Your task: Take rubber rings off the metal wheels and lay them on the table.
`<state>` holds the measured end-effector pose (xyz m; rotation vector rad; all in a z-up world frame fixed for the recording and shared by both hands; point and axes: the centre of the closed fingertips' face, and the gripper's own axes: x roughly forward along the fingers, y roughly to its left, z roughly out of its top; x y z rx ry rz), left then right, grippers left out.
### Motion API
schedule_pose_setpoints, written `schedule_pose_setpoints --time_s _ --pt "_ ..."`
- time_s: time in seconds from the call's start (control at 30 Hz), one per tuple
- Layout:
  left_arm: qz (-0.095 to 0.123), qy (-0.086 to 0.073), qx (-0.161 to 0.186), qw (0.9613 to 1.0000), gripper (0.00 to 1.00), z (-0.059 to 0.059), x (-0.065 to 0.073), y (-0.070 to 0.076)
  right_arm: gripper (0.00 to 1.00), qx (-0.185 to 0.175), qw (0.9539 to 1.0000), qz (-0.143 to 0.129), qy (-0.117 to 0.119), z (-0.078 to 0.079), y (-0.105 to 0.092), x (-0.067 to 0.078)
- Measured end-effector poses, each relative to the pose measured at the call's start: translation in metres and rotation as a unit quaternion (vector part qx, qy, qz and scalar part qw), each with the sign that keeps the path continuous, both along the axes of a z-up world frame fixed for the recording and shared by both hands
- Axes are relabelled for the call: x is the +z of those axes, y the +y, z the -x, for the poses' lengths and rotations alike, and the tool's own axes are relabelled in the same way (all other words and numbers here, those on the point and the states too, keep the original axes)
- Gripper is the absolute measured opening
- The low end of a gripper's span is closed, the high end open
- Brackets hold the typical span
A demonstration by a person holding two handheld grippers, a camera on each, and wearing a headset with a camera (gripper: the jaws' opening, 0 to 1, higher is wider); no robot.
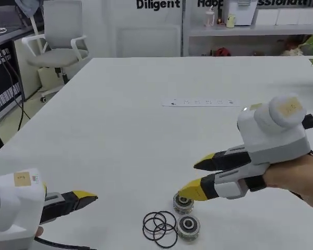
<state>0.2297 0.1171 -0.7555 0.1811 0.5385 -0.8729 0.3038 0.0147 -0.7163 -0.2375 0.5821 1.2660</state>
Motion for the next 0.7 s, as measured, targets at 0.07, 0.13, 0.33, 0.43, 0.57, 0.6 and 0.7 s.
schedule_pose_setpoints --time_s 0.07,0.13,0.33,0.43,0.57,0.6,0.7 --pt "0.001 -0.001 0.001 1.0000 0.82 0.000 0.001 0.000 0.51 -0.002 1.0000 -0.004 -0.005 -0.004 -0.004 0.004" --pt "0.004 -0.003 0.002 1.0000 0.82 -0.001 0.002 0.001 0.53 -0.004 0.9999 -0.010 -0.008 -0.004 -0.007 0.010" --pt "0.010 -0.006 0.004 0.9999 0.82 -0.001 0.004 0.001 0.58 -0.010 0.9993 -0.033 -0.014 -0.002 -0.019 0.026" --pt "0.017 -0.007 0.009 0.9998 0.83 -0.001 0.008 0.002 0.62 -0.012 0.9990 -0.040 -0.014 0.002 -0.026 0.028" --pt "0.025 -0.014 0.014 0.9995 0.84 -0.003 0.013 0.004 0.64 -0.027 0.9970 -0.072 0.000 0.008 -0.037 0.038" --pt "0.028 -0.017 0.016 0.9993 0.84 -0.003 0.016 0.004 0.64 -0.030 0.9958 -0.087 0.001 0.009 -0.041 0.044" --pt "0.037 -0.021 0.019 0.9989 0.85 -0.003 0.021 0.005 0.66 -0.041 0.9918 -0.121 -0.001 0.011 -0.051 0.059"
